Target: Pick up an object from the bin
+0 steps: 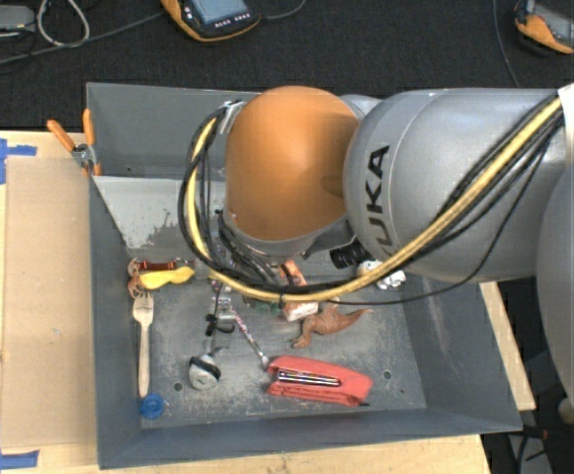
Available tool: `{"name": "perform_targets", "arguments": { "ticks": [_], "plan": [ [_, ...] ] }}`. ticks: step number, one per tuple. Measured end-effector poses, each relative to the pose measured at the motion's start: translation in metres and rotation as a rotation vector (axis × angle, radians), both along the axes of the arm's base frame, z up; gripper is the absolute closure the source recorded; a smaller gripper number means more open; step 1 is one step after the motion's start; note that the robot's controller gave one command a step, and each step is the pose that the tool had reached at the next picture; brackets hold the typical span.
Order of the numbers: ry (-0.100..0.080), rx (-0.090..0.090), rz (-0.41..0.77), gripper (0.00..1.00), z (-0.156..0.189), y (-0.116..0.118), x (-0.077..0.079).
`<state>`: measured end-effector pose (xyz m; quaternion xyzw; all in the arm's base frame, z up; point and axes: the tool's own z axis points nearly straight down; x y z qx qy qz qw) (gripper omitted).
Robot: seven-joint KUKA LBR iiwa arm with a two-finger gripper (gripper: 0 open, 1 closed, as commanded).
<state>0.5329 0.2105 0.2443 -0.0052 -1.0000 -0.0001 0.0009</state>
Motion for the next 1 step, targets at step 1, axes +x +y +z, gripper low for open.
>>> {"name": "perform_targets", "arguments": {
  "ticks": [1],
  "plan": [
    [0.0, 0.0, 0.0, 0.0, 0.0, 0.0, 0.0]
  ]
}}
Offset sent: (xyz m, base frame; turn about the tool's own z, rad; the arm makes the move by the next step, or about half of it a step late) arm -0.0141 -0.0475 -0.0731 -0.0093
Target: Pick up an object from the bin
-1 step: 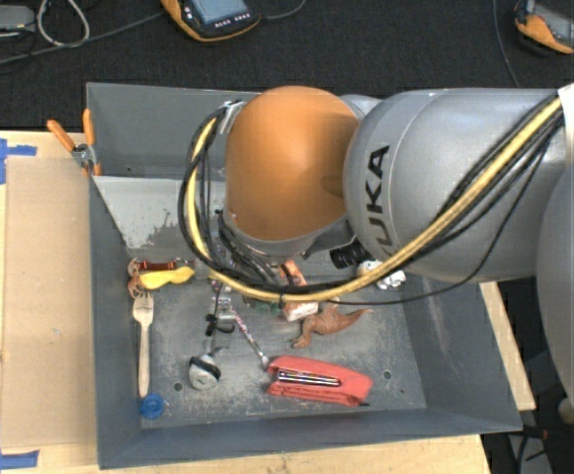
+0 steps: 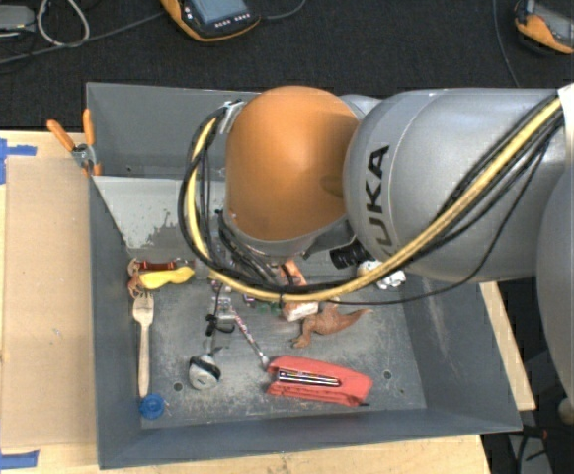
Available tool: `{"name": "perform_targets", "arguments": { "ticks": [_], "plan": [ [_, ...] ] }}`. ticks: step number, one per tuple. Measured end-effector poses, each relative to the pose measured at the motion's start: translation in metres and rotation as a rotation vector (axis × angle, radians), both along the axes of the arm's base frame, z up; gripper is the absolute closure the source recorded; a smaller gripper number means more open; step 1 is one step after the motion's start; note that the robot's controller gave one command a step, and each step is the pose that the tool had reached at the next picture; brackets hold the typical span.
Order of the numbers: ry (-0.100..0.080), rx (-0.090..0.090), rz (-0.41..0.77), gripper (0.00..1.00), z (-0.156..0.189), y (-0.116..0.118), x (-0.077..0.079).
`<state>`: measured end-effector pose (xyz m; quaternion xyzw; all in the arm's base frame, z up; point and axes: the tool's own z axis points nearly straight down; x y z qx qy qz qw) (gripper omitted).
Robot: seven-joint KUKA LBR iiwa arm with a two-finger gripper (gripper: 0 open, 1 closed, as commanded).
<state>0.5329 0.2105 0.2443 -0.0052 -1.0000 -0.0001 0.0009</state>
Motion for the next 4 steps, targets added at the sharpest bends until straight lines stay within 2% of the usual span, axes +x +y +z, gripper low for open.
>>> {"name": "perform_targets", "arguments": {
  "ticks": [1, 2, 3, 4],
  "plan": [
    [-0.002, 0.001, 0.012, 0.0, -0.062, -0.039, -0.012],
    [-0.005, 0.004, 0.006, 0.0, -0.114, -0.07, -0.015],
    [-0.003, 0.002, -0.087, 0.0, -0.173, -0.088, -0.023],
    [-0.006, 0.004, -0.071, 0.0, -0.102, -0.109, -0.022]
  ]
}}
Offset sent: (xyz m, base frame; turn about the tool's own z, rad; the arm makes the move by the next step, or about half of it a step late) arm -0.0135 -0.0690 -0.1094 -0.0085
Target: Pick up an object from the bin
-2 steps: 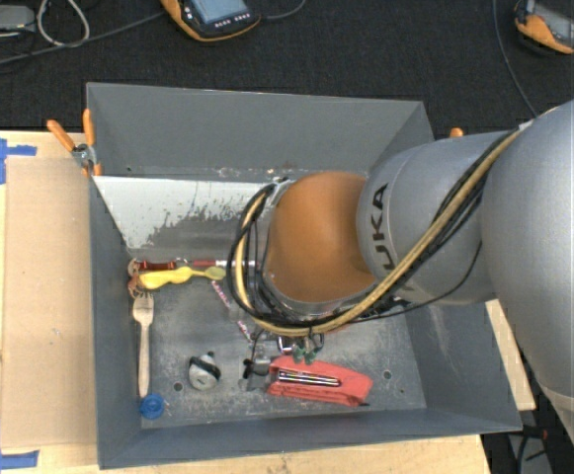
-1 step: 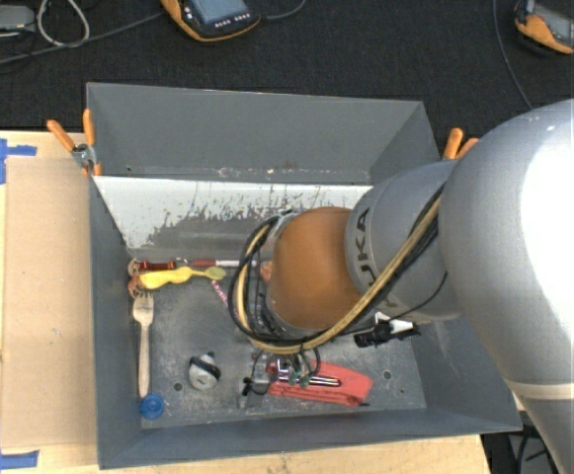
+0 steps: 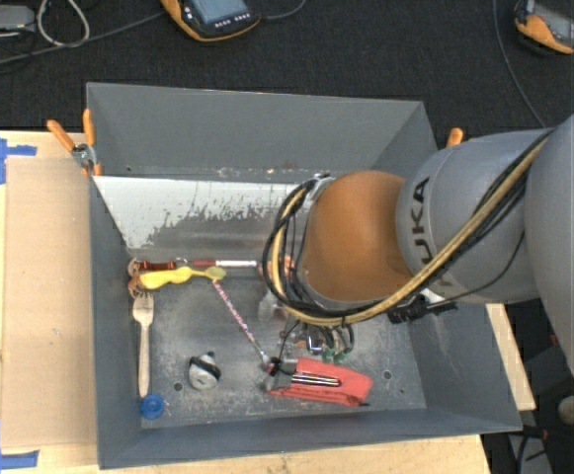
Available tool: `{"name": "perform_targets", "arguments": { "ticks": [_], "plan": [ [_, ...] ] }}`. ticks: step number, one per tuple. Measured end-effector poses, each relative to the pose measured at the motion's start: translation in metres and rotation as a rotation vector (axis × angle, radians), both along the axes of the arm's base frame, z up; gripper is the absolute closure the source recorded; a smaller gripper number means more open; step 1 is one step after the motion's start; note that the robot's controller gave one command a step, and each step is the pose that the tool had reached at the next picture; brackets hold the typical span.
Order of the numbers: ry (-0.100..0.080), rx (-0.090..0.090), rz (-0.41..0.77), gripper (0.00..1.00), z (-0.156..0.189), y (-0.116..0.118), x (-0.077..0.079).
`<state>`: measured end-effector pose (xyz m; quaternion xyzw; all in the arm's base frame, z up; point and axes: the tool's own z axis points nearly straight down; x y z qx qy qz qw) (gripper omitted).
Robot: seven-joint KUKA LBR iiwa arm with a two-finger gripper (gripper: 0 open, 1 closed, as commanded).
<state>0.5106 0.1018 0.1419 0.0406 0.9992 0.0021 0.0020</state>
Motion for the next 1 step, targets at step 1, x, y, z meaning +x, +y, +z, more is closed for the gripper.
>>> {"name": "perform_targets", "arguments": {
  "ticks": [1],
  "plan": [
    [0.001, 0.0, -0.005, 0.0, 0.0052, -0.0104, -0.0145]
  ]
}}
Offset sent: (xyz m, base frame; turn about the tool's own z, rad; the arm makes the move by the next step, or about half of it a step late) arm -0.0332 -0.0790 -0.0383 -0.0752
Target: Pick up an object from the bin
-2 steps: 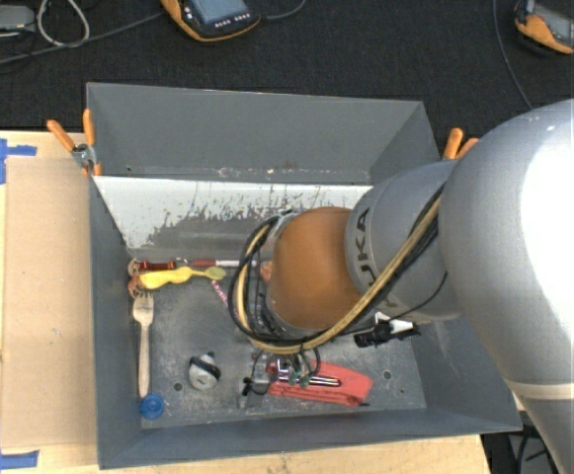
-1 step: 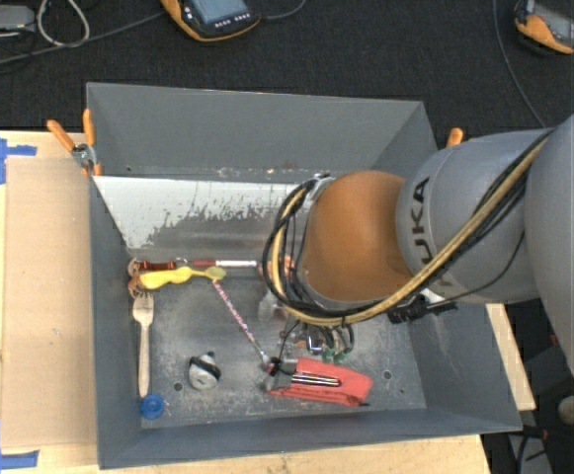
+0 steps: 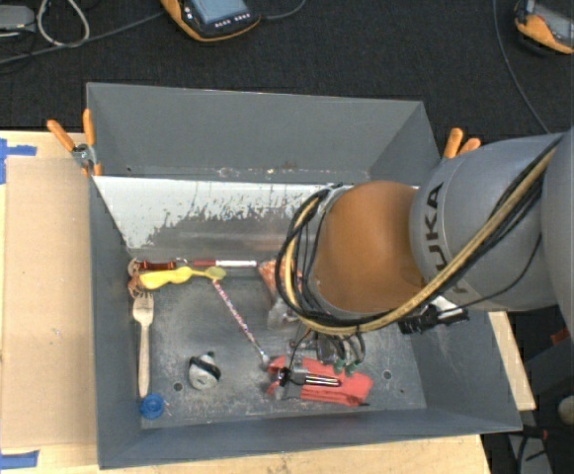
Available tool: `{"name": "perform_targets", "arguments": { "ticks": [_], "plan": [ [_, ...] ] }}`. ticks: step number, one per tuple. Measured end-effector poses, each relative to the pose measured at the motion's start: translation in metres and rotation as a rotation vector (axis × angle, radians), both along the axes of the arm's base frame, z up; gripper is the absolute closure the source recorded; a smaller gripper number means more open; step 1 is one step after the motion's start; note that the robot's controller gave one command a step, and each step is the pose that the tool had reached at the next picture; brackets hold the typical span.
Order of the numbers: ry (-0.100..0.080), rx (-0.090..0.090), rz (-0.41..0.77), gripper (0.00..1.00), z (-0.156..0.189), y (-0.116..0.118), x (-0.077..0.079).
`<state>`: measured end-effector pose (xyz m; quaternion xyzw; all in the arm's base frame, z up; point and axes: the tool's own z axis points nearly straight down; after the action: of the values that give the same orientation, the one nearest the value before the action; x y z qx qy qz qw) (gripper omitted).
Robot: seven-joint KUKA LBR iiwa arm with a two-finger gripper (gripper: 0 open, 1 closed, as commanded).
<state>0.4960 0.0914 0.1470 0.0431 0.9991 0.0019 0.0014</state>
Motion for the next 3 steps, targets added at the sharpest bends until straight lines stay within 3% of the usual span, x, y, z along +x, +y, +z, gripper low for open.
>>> {"name": "perform_targets", "arguments": {
  "ticks": [1, 2, 3],
  "plan": [
    [0.001, 0.003, 0.035, 0.0, -0.019, -0.018, -0.009],
    [0.005, 0.001, 0.26, 0.0, 0.034, -0.036, 0.018],
    [0.001, -0.001, 0.206, 0.0, 0.01, -0.051, 0.014]
  ]
}}
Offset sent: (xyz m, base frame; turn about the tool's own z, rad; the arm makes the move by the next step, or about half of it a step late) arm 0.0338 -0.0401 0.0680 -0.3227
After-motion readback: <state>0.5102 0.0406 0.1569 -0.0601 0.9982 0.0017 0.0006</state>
